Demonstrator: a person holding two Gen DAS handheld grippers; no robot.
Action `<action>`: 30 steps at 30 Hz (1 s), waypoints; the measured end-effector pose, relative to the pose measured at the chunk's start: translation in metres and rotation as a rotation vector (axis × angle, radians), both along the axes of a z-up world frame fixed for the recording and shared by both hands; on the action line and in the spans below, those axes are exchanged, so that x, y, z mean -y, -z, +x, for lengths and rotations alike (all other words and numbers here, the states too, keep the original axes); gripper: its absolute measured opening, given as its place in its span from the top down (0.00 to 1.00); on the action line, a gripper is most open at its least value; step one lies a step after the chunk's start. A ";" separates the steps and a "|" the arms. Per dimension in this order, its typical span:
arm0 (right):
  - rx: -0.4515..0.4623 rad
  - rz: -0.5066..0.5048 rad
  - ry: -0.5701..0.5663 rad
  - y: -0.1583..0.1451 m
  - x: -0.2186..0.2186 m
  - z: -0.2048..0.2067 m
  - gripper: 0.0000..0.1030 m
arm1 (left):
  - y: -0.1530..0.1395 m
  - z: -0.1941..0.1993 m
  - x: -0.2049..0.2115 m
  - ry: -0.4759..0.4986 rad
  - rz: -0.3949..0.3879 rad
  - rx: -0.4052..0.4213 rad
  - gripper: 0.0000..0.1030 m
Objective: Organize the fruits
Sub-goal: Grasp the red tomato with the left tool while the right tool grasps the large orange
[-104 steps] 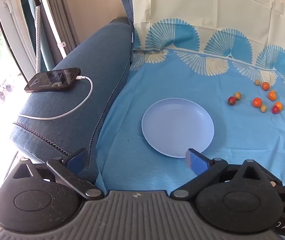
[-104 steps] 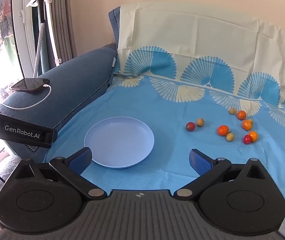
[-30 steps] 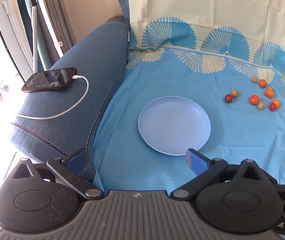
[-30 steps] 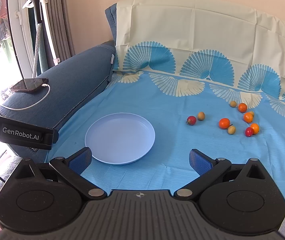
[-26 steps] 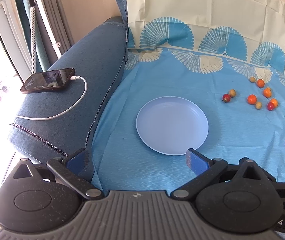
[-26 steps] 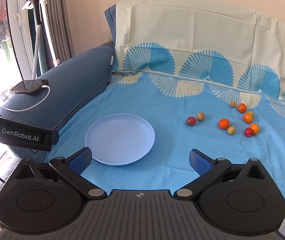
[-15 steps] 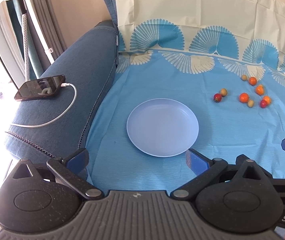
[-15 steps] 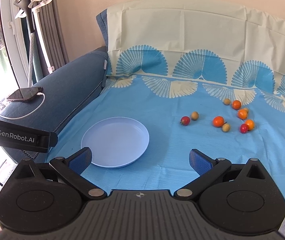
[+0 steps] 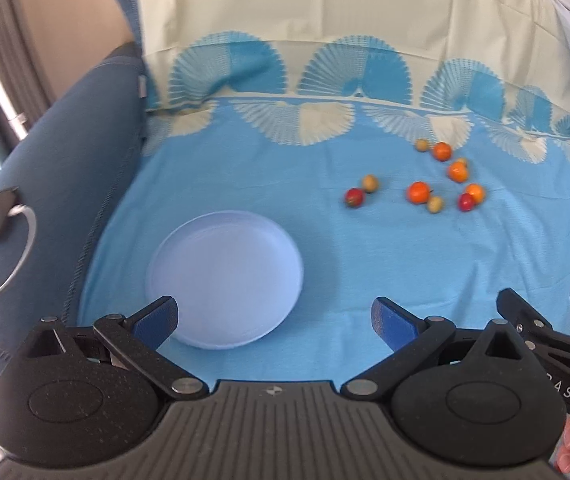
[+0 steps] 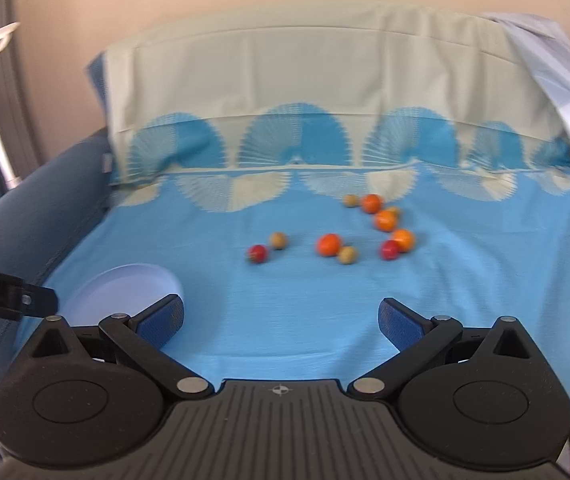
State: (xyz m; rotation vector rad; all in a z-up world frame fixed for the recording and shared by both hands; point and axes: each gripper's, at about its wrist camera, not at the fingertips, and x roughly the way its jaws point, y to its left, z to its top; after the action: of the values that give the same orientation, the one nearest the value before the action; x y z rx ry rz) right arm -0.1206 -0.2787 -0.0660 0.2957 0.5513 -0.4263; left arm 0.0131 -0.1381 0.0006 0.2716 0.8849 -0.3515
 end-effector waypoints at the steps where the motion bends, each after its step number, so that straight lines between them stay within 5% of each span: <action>1: -0.007 -0.003 0.031 0.004 0.011 0.000 0.00 | 0.003 0.007 0.013 0.013 0.006 -0.005 0.00; 8: -0.056 -0.036 0.178 0.036 0.083 0.022 0.00 | 0.046 0.073 0.106 0.101 0.053 -0.015 0.00; 12: -0.096 -0.082 0.223 0.062 0.125 0.061 0.00 | 0.090 0.124 0.148 0.103 0.080 -0.107 0.00; 16: -0.135 -0.063 0.252 0.088 0.174 0.111 0.00 | 0.123 0.164 0.178 0.096 0.123 -0.096 0.00; 23: -0.215 0.110 0.247 0.137 0.239 0.193 0.01 | 0.171 0.221 0.195 0.052 0.141 -0.173 0.00; 29: -0.293 0.148 0.260 0.166 0.260 0.224 0.01 | 0.189 0.239 0.190 0.049 0.135 -0.197 0.01; 30: -0.279 0.152 0.264 0.167 0.260 0.222 0.01 | 0.189 0.240 0.187 0.045 0.120 -0.197 0.09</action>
State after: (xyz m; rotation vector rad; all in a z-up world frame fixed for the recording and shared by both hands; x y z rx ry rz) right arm 0.1016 -0.5390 -0.2329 0.4615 0.8240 -0.6893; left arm 0.2530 -0.3253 -0.1882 0.3731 1.0967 -0.3721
